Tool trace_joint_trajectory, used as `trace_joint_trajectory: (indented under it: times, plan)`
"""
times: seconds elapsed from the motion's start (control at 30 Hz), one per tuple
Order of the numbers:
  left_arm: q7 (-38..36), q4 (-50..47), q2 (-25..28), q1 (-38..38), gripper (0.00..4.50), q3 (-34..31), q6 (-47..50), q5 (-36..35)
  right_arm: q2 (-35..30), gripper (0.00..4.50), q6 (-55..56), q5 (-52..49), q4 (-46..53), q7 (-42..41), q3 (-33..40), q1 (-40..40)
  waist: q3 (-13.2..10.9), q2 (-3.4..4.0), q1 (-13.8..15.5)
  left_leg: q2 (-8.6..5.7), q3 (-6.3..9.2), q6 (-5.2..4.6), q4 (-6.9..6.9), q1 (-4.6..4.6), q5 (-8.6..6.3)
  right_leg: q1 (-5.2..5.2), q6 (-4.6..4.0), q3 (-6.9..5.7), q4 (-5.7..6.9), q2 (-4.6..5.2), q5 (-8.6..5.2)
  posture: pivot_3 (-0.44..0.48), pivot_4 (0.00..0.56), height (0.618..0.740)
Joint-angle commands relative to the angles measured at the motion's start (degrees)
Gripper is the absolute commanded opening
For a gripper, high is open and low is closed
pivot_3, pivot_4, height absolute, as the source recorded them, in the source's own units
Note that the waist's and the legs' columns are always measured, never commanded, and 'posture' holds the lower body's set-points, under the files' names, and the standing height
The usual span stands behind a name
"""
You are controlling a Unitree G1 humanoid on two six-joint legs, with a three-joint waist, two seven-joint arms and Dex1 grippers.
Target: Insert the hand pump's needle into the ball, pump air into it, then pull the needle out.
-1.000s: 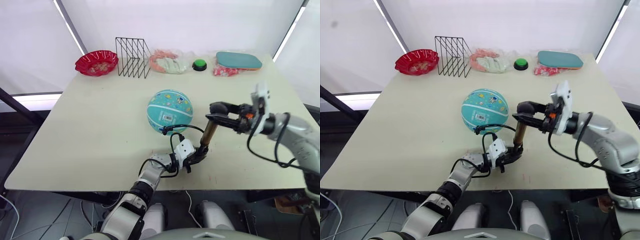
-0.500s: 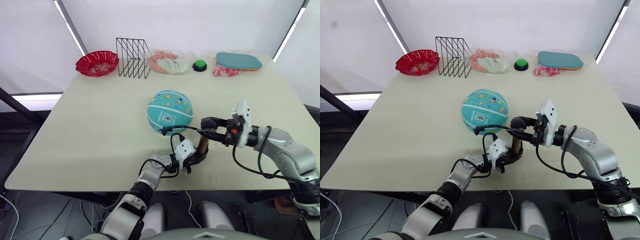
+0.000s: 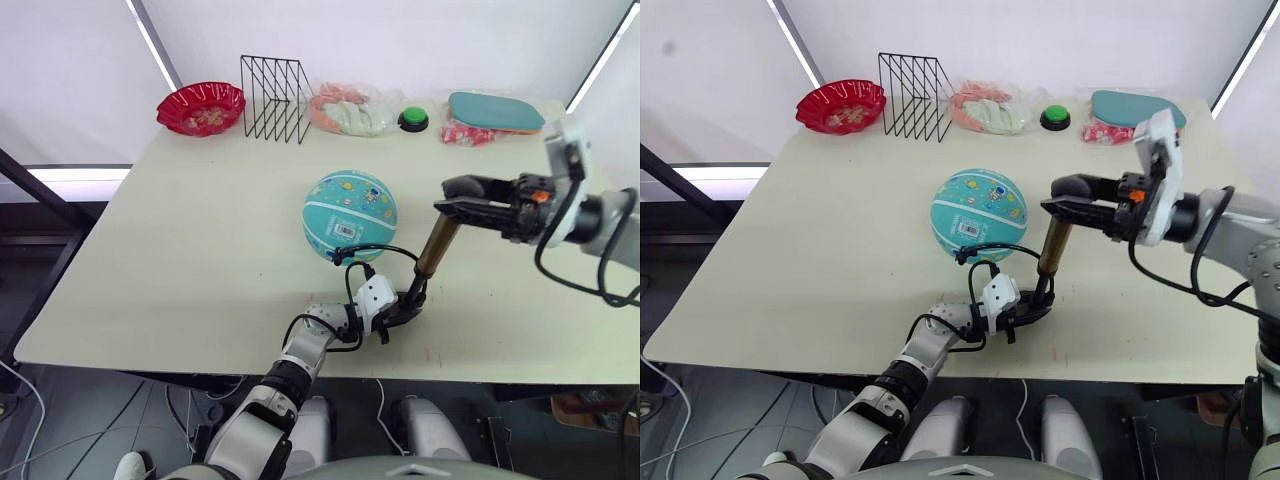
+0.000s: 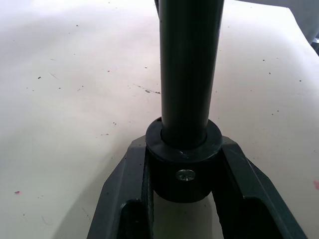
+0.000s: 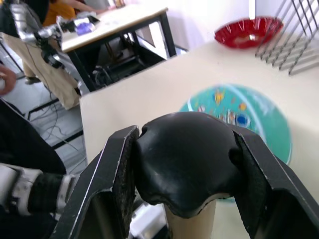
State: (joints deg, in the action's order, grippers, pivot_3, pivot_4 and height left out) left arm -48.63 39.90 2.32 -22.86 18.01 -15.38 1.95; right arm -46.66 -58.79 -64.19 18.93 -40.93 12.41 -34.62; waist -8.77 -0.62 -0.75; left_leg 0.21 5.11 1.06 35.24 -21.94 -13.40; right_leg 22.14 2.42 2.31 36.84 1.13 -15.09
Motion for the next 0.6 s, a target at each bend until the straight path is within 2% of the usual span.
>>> trace_joint_trajectory:
  times: [0.03, 0.17, 0.37, 0.6]
  plan:
    - [0.47, 5.02, 0.98, 2.6, 1.05, 0.34, 2.41, 0.97, -1.75, 2.03, 0.02, -3.45, -0.75, 1.14, 5.6, -4.29, -0.03, 0.01, 0.0, 0.0, -0.01, 0.0, 0.0, 0.0, 0.0, 0.0, 0.0, 0.0, 0.0, 0.0, 0.0, 0.0, 0.15, 0.74]
    - [0.83, 5.06, 0.93, 2.66, 1.05, 0.25, 2.28, 0.98, -3.08, 2.03, -0.59, -2.91, -1.37, 0.71, 4.48, -5.4, -0.03, 0.01, 0.01, 0.0, 0.0, 0.0, 0.01, 0.0, 0.0, 0.0, 0.0, 0.0, 0.0, 0.0, 0.0, 0.0, 0.15, 0.74]
    - [1.11, 4.45, 0.88, 3.22, 1.05, 0.43, 2.34, 0.97, -1.44, 2.03, 1.16, 1.54, -0.45, -0.24, 0.13, -1.2, 0.02, 0.04, -0.02, 0.0, -0.02, 0.0, 0.02, 0.04, 0.0, -0.03, 0.0, 0.01, 0.01, 0.0, 0.0, 0.0, 0.15, 0.74]
    - [1.43, 3.66, 0.94, 3.8, 1.05, 0.67, 2.56, 1.04, 2.79, 2.03, 8.14, 12.48, -2.95, -3.72, -10.6, 7.58, 0.62, 0.01, -0.42, 0.08, -0.04, 0.0, 0.01, 0.28, 0.0, -0.28, 0.0, 0.02, 0.01, -0.09, -0.01, 0.0, 0.15, 0.74]
